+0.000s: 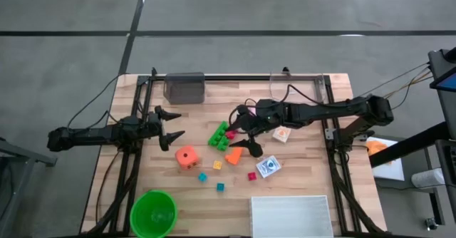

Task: Pick & Place Toys
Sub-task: Put the pink dice into the transparent bin

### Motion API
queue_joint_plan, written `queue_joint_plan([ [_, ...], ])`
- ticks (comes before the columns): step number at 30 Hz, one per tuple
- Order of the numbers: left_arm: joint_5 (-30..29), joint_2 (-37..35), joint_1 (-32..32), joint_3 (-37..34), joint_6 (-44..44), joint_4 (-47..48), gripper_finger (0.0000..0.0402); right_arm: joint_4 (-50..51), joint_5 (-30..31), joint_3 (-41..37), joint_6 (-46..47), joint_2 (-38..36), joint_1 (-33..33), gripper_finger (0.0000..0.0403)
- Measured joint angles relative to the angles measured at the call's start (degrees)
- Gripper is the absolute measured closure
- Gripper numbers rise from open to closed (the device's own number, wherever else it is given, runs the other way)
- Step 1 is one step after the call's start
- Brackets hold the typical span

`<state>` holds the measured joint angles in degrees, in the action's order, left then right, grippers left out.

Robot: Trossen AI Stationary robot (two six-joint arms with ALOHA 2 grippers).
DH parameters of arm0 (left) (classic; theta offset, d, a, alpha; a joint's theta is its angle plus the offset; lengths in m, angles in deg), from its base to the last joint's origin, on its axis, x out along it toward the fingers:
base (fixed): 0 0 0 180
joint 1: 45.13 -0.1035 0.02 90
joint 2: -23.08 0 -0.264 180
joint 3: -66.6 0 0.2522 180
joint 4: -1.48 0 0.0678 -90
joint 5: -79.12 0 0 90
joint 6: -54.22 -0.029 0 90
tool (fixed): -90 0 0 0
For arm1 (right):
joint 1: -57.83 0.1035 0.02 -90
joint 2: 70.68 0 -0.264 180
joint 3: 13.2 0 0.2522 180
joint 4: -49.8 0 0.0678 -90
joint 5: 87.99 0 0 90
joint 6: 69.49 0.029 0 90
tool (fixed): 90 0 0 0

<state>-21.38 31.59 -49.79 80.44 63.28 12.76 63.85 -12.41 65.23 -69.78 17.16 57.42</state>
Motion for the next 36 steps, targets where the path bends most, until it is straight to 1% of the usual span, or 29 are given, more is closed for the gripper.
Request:
queue_joint_plan([
  [2, 0.00, -0.02, 0.00, 0.00, 0.00, 0.00, 0.0006, -0.56, 1.12, -0.05, -1.44, 0.19, 0.68, 0.0081],
  [4, 0.02, -0.02, -0.02, 0.00, 0.00, 0.00, 0.0006, -1.52, 1.32, -0.05, -2.68, 0.19, 1.09, 0.0031],
  [5, 0.02, -0.04, 0.00, 0.00, 0.00, 0.00, 0.0006, -1.86, 1.32, -0.05, -3.24, 0.19, 1.15, 0.0017],
  [6, 0.00, -0.04, -0.01, 0.00, 0.00, 0.00, 0.0007, -1.29, 1.36, -0.05, -4.13, 0.17, 1.19, 0.0014],
  [8, 0.02, -0.04, -0.01, 0.00, 0.00, 0.00, 0.0007, 0.31, 1.84, -0.24, -4.44, 0.13, 1.31, 0.0027],
  [9, 0.02, -0.04, 0.00, 0.00, 0.00, 0.00, 0.0007, 0.61, 2.12, -0.29, -4.18, 0.13, 1.34, 0.0026],
  [12, 0.02, -0.04, 0.00, 0.00, 0.00, 0.00, 0.0007, 0.58, 2.15, -0.27, -4.48, -0.06, 1.46, 0.0007],
  [13, 0.02, -0.04, 0.00, 0.00, 0.00, 0.00, 0.0007, 0.70, 2.15, -0.23, -4.68, -0.11, 1.52, 0.0011],
  [19, 0.01, -0.04, 0.00, 0.00, 0.00, 0.00, 0.0007, 1.47, 3.11, -0.22, -4.89, -0.09, 1.30, 0.0069],
  [23, 0.02, -0.04, 0.00, 0.00, 0.00, 0.00, 0.0007, 1.49, 3.24, -0.16, -4.88, -0.09, 1.08, 0.0097],
  [31, 0.02, -0.04, -0.02, 0.00, 0.00, 0.02, 0.0007, 2.32, 4.23, -0.18, -4.88, -0.09, 0.93, 0.0126],
  [36, 0.02, -0.04, -0.02, 0.00, 0.00, 0.02, 0.0007, 0.61, 5.83, -0.06, -3.37, -0.09, 0.91, 0.0132],
])
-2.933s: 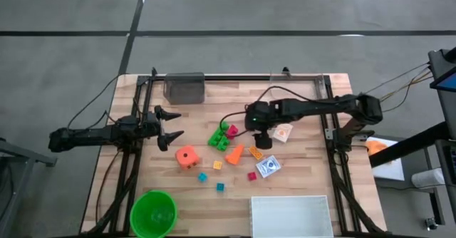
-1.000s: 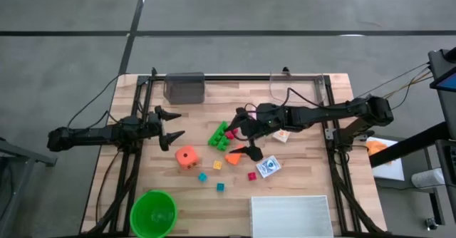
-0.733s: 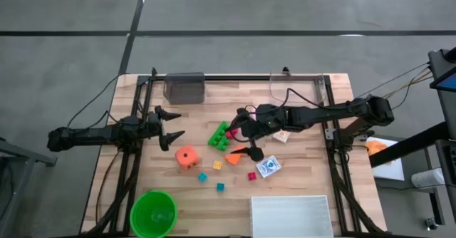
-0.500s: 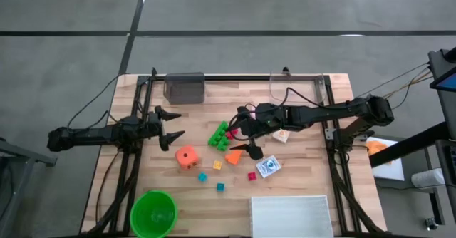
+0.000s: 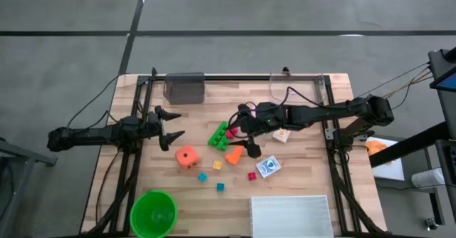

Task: Pick & Place Toys
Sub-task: Put the pink dice into the transparent bin

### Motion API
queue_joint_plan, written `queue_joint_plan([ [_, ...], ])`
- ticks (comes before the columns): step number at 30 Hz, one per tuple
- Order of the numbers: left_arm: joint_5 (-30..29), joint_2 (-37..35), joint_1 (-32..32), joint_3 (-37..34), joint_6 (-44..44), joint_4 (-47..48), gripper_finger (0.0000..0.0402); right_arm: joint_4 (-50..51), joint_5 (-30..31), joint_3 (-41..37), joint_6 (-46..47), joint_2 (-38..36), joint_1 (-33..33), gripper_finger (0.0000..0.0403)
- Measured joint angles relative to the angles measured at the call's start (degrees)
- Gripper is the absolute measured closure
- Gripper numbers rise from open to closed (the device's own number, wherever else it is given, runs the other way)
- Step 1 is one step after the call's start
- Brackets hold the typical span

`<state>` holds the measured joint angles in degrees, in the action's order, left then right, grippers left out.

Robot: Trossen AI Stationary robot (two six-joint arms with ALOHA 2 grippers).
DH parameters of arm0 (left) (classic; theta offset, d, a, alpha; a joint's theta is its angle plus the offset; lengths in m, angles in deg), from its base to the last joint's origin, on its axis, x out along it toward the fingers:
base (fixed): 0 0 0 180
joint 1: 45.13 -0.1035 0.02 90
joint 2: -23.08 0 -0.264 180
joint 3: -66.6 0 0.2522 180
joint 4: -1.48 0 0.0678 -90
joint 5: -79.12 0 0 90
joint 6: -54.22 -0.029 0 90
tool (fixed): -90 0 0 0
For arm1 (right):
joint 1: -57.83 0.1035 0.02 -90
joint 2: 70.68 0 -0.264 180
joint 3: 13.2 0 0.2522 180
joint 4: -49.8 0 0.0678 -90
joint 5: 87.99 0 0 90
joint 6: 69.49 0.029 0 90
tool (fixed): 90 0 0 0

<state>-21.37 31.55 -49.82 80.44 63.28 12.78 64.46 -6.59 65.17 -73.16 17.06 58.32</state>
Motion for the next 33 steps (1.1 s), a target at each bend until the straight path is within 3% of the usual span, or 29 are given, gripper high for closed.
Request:
queue_joint_plan([
  [14, 0.00, 0.01, 0.00, 0.00, 0.00, 0.00, 0.0006, 1.37, 4.93, 0.43, 4.90, 0.09, -0.42, 0.0132],
  [33, 0.00, 0.02, 0.02, 0.00, 0.00, 0.00, 0.0006, 19.96, 5.41, 0.99, 4.34, 0.28, 0.07, 0.0132],
])
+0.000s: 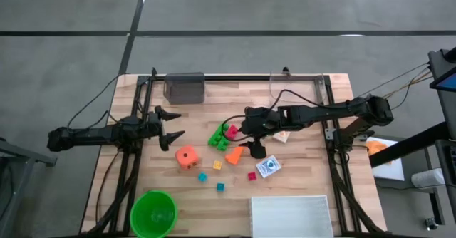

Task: Pick & Place Toys
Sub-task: Put the pink dice into the transparent bin

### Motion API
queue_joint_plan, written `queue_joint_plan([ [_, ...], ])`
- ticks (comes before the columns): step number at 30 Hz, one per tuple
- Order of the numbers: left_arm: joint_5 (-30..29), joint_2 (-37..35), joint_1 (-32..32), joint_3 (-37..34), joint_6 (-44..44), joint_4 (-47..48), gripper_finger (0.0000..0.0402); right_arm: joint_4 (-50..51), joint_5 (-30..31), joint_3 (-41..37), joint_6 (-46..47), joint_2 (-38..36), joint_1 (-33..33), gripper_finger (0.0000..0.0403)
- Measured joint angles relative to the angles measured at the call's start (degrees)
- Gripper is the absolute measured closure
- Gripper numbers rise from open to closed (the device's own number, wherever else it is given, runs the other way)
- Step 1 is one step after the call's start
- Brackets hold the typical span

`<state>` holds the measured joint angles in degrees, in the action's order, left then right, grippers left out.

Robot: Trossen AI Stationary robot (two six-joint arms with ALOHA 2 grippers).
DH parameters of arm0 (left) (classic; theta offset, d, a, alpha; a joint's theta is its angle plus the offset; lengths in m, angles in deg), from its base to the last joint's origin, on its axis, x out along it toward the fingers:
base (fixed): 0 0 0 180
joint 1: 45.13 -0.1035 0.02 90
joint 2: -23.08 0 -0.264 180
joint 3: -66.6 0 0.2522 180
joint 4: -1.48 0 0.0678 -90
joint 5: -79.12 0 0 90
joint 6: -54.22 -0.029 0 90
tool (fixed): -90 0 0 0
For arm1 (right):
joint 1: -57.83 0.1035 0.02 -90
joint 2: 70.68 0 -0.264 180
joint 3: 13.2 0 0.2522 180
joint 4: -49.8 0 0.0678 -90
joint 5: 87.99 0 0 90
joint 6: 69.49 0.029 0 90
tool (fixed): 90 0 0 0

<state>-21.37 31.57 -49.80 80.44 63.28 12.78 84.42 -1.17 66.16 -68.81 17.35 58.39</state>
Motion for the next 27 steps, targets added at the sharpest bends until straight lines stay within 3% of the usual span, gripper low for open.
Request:
queue_joint_plan([
  [12, 0.00, 0.00, -0.01, 0.00, 0.00, 0.00, 0.0006, 6.43, 1.08, -0.04, -3.45, -0.55, 2.12, 0.0132],
  [18, 0.00, 0.00, -0.02, 0.00, 0.00, 0.00, 0.0006, 12.90, 6.47, -0.15, -6.88, -0.55, 1.92, 0.0132],
  [27, -0.02, 0.00, -0.02, 0.00, 0.00, -0.04, 0.0006, 15.81, 7.68, -0.37, -8.63, 0.11, 0.70, 0.0132],
])
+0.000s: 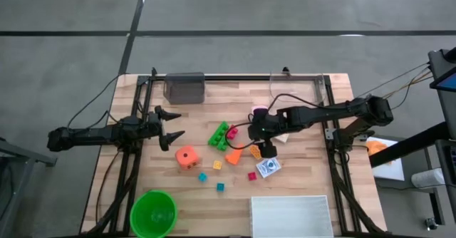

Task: Pick & Place Toys
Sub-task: Put the pink dice into the transparent bin

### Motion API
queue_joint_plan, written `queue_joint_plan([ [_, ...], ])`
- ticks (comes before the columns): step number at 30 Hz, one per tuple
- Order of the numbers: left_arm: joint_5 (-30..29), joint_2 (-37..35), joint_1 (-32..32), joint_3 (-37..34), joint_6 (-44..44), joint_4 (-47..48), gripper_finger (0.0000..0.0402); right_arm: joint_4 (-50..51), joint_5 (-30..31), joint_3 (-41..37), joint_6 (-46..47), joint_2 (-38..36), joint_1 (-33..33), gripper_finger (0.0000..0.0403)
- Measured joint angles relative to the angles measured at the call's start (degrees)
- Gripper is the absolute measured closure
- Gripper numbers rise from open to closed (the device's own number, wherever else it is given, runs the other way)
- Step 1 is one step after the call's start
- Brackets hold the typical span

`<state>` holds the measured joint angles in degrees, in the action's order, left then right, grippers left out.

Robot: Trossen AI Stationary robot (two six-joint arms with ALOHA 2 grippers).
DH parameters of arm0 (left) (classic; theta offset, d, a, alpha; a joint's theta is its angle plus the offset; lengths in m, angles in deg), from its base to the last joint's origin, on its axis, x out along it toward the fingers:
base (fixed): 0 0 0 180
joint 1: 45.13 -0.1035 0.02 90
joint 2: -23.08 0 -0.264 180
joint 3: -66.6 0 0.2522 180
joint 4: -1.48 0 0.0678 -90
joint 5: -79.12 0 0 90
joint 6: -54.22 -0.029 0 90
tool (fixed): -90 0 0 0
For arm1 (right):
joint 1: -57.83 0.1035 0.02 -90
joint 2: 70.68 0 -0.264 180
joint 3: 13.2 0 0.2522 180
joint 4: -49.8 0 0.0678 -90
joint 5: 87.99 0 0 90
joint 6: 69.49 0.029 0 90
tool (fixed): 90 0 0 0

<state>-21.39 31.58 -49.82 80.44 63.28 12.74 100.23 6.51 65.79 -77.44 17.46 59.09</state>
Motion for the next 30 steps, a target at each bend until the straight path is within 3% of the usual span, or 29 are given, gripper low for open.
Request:
queue_joint_plan([
  [9, 0.00, -0.03, 0.02, 0.00, 0.02, -0.38, 0.0006, 0.27, 4.52, -3.77, -2.41, -0.27, -1.77, 0.0132],
  [14, 2.47, -0.02, 0.09, 0.00, 7.40, -0.22, 0.0006, 0.23, 4.62, -6.32, -2.82, -0.13, -3.96, 0.0132],
  [18, 2.51, -0.02, 0.09, 0.00, 8.02, -0.28, 0.0006, -0.34, 5.03, -7.05, -2.82, -0.13, -5.01, 0.0132],
  [21, 2.50, -0.02, 0.09, 0.00, 8.81, -0.68, 0.0006, -1.07, 8.81, -7.06, -2.77, -0.13, -5.25, 0.0132],
  [24, 0.62, -0.02, 0.09, 0.00, 10.28, -1.70, 0.0006, -1.16, 12.85, -7.06, -3.15, -0.13, -5.58, 0.0132],
  [30, -0.62, -0.02, 0.10, 0.00, 9.17, -2.00, 0.0007, -1.78, 13.33, -7.17, -3.32, 1.69, -8.04, 0.0132],
])
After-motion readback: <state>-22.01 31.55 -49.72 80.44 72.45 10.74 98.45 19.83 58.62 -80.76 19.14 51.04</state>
